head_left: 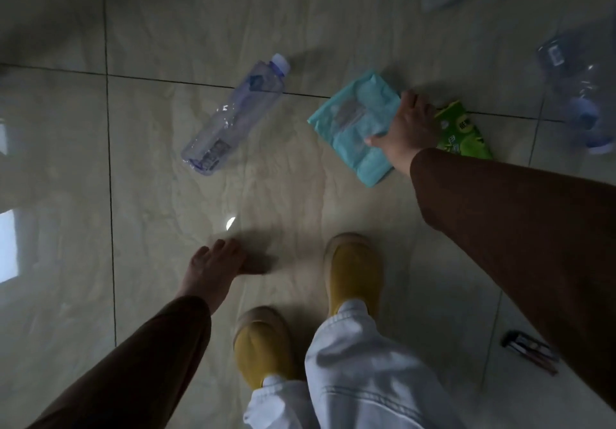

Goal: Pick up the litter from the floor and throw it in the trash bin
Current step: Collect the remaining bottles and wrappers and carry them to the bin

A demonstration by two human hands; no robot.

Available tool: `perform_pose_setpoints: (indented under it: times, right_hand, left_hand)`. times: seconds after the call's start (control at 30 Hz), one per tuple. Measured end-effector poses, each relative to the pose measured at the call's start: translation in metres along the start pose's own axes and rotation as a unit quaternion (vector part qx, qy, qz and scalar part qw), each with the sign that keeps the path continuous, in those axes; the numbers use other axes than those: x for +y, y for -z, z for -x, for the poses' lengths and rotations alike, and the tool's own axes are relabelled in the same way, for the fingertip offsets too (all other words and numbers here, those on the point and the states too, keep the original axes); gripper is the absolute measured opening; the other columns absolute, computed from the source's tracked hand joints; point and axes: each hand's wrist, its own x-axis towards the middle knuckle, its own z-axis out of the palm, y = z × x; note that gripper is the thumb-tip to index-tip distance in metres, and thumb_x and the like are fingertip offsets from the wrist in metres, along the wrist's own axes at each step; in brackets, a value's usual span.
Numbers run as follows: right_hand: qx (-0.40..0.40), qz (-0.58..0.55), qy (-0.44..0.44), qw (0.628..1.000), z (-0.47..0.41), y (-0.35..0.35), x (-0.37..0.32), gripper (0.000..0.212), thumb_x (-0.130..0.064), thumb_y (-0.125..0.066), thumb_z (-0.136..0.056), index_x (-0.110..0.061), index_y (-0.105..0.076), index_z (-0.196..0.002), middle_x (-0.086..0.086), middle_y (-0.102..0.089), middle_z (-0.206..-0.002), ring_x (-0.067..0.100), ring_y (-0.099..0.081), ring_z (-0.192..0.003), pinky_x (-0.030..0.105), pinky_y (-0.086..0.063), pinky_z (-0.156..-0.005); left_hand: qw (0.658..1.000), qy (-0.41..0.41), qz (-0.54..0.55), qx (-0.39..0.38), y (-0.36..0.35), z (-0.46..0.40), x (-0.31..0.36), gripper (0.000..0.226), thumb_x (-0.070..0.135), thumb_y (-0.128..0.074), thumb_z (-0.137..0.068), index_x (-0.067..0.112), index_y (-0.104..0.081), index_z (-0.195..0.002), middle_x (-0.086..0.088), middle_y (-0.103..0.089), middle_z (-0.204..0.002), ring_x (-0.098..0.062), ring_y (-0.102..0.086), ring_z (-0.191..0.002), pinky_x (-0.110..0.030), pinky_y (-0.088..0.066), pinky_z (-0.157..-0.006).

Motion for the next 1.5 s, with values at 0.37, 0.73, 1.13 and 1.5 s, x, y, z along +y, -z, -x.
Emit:
perform_pose_setpoints:
  times: [0.37,0.73,1.13,1.5]
  right_hand:
    - [-0.120,-0.031,-0.026,0.992,0.082,0.046,0.028,0.032,-0.024,-0.055,-0.098,-0.006,-0.064,-0.123,0.018,-0.062,-0.130,0.037,-0.057,-0.124,0.041,-0.048,-0.099]
    - [-0.034,-0.127,-0.131,0.983,0.078,0.044,0.081,0.040,-0.014,-0.052,-0.099,-0.007,-0.050,-0.138,0.016,-0.068,-0.129,0.036,-0.066,-0.118,0.040,-0.049,-0.091]
    - [-0.023,-0.068,-0.205,0.976,0.004,0.008,0.138,0.073,-0.056,-0.077,-0.080,-0.010,-0.050,-0.131,0.013,-0.062,-0.130,0.033,-0.056,-0.122,0.044,-0.041,-0.097]
    - [0.052,-0.137,-0.121,0.982,-0.004,0.083,0.190,0.028,-0.033,-0.065,-0.095,-0.009,-0.069,-0.109,0.014,-0.065,-0.111,0.037,-0.057,-0.111,0.043,-0.043,-0.089]
  left_hand:
    - [0.974,0.107,0.175,0.092,0.174,-0.064,0.015,0.019,0.028,-0.063,-0.091,0.013,-0.053,-0.087,-0.004,-0.057,-0.084,-0.027,-0.057,-0.076,-0.032,-0.036,-0.058]
    - [0.957,0.182,0.200,0.104,0.217,-0.158,-0.002,0.038,0.018,-0.080,-0.075,-0.002,-0.063,-0.102,-0.022,-0.051,-0.122,-0.041,-0.056,-0.100,-0.037,-0.042,-0.081]
    - [0.964,0.180,0.180,0.081,0.191,-0.207,-0.010,0.083,0.030,-0.084,-0.071,0.022,-0.032,-0.135,-0.022,-0.062,-0.111,-0.044,-0.061,-0.097,-0.048,-0.048,-0.078]
    - [0.986,-0.102,0.129,0.039,0.333,-0.342,0.137,0.058,0.036,-0.086,-0.065,0.022,-0.050,-0.109,0.001,-0.059,-0.103,-0.021,-0.056,-0.089,-0.031,-0.039,-0.072]
